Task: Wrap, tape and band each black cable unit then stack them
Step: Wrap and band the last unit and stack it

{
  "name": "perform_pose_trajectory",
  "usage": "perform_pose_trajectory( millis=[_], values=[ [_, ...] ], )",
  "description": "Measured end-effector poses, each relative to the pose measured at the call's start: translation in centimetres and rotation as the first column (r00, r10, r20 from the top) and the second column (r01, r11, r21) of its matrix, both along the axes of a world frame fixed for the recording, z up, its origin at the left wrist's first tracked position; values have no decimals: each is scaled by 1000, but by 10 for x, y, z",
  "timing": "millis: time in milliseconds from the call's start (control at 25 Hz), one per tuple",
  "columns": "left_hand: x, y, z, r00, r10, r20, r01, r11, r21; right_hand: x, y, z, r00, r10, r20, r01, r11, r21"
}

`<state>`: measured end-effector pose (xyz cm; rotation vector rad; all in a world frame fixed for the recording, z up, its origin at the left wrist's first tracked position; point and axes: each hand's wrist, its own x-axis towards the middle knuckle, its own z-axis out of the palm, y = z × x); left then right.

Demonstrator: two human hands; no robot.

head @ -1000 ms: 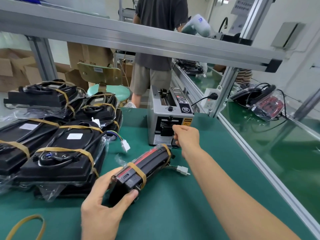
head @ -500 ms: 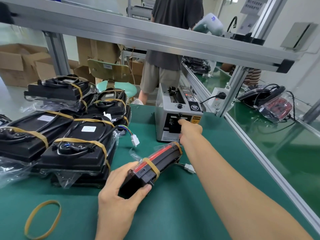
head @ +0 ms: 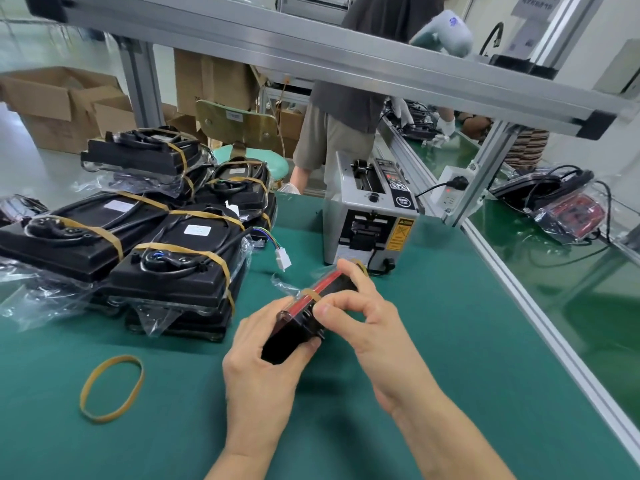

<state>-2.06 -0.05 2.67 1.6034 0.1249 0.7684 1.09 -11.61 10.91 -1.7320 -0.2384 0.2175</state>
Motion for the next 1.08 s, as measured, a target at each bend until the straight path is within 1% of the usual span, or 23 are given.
perform_pose_trajectory(
  millis=[240, 480, 840, 1080],
  values=[
    [2, 1, -2, 1000, 12, -3, -12, 1000, 8, -1, 5, 0, 1000, -14, -24, 14, 1000, 8],
    [2, 1, -3, 1000, 12, 15, -13, 999, 32, 0, 7, -5, 999, -33, -8, 33, 999, -6],
    [3, 2, -5, 999, 13, 37, -15, 999, 48, -2, 13, -15, 993, -111, 46, 111, 994, 10],
    [4, 4, -7, 1000, 2, 24, -3, 1000, 16, -3, 17, -18, 986, -142, 84, 140, 990, 33]
  ],
)
